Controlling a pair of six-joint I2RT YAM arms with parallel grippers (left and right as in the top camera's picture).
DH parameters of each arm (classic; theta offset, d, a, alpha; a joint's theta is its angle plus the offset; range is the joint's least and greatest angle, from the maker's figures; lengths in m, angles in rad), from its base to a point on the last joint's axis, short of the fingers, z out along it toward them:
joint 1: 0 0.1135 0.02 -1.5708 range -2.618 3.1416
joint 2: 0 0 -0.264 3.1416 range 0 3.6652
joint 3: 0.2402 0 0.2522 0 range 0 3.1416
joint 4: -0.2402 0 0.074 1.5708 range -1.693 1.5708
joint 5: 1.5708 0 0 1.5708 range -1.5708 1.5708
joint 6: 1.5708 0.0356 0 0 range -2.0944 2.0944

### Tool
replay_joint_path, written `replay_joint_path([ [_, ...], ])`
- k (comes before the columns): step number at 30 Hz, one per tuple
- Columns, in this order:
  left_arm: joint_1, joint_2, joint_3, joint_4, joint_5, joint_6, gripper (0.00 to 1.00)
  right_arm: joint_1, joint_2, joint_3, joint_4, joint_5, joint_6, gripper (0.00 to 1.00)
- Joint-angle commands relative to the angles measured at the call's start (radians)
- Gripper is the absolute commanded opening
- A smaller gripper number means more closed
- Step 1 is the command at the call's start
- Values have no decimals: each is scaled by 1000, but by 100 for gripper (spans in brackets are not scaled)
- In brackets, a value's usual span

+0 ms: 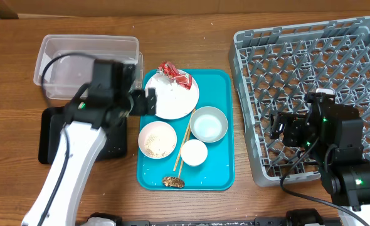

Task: Sort waste into correct bins and load items into the dishwasher
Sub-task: 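Reach the left gripper to the red wrapper on the white plate and grasp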

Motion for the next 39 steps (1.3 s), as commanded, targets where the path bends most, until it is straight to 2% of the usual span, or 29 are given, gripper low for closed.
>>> replay_joint_path([
  [1,-63,126,71,64,-25,23,91,6,-5,32,5,-3,4,100],
  [11,-126,349,71,242,-52,18,81,6,15,32,4,-4,4,100],
  [13,-126,365,71,296,-52,18,71,6,24,32,4,-3,5,100],
  [14,-127,369,71,321,-52,17,70,6,30,32,4,-3,5,100],
  [16,-127,373,71,379,-63,-3,70,6,41,32,1,-3,5,100],
  [19,-127,379,71,427,-95,-99,71,6,53,32,-3,-3,4,100],
  [28,-127,454,71,471,-160,-268,71,6,58,32,-8,-3,4,100],
  [39,-127,526,71,573,-178,-312,71,6,58,32,-11,-3,5,100],
])
